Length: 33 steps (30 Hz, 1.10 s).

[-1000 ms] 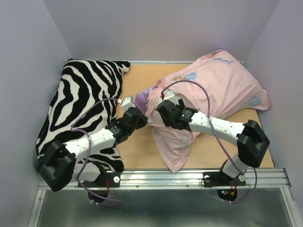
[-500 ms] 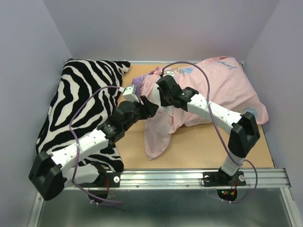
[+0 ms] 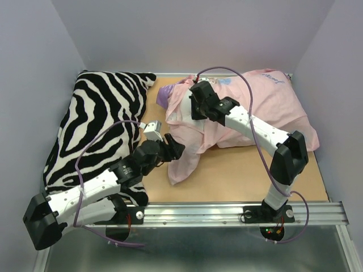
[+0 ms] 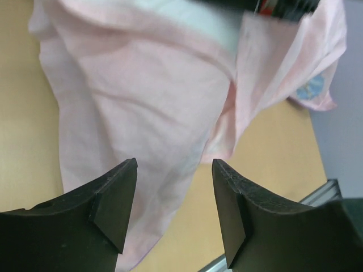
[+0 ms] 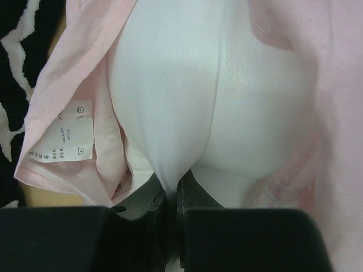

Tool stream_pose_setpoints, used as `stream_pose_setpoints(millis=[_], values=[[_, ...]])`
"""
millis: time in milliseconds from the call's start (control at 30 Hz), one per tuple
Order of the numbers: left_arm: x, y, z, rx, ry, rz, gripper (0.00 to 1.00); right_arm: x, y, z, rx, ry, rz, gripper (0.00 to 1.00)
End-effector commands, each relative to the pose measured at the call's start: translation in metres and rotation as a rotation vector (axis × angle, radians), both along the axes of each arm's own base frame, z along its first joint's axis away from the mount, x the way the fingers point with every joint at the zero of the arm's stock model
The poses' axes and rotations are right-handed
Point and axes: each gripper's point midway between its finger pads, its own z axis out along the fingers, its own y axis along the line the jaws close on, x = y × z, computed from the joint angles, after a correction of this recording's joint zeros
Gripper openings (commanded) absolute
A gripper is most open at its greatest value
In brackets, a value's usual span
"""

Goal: Remove the pillowcase from the pillow

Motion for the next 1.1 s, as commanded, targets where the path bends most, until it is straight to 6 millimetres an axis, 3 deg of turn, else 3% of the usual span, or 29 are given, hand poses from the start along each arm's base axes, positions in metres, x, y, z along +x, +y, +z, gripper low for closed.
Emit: stream_pose_setpoints(millis=[0,200,267,300,333,467,700,833,867,933,1067], values=[[-0.013,-0.010,-0.001,-0.053,-0.023,-0.056,0.66,0.016,0.026,0.083,0.185,-0.160,0.035,0.01],[-0.011,-0.011,-0.027,-0.024,0.018,-0.020,0.66,0.016,0.027,0.089,0.195,-0.167,0.042,0.00],[-0.008,-0.009,-0.032,-0.015,0.025,0.000,0.60,0.016,0.027,0.091,0.199,-0.170,0.042,0.01],[-0.006,-0.008,-0.032,-0.016,0.020,0.012,0.54,0.015,0.027,0.092,0.201,-0.172,0.045,0.01],[-0.005,-0.009,-0.032,-0.023,0.016,0.015,0.37,0.015,0.027,0.094,0.203,-0.175,0.045,0.01],[-0.003,-0.006,-0.036,-0.031,0.035,0.049,0.00,0.017,0.022,0.104,0.207,-0.196,0.037,0.00],[-0.006,0.015,-0.078,-0.028,0.160,0.184,0.00,0.036,0.004,0.142,0.232,-0.270,-0.015,0.01],[-0.008,0.023,-0.105,0.003,0.228,0.241,0.00,0.051,-0.022,0.194,0.309,-0.339,-0.066,0.01],[-0.008,0.025,-0.111,0.011,0.240,0.255,0.00,0.053,-0.029,0.219,0.346,-0.375,-0.068,0.00],[-0.007,0.027,-0.118,-0.010,0.253,0.278,0.00,0.051,-0.037,0.247,0.373,-0.415,-0.076,0.01],[0.004,0.037,-0.128,-0.067,0.290,0.320,0.00,0.047,-0.052,0.264,0.379,-0.431,-0.090,0.01]])
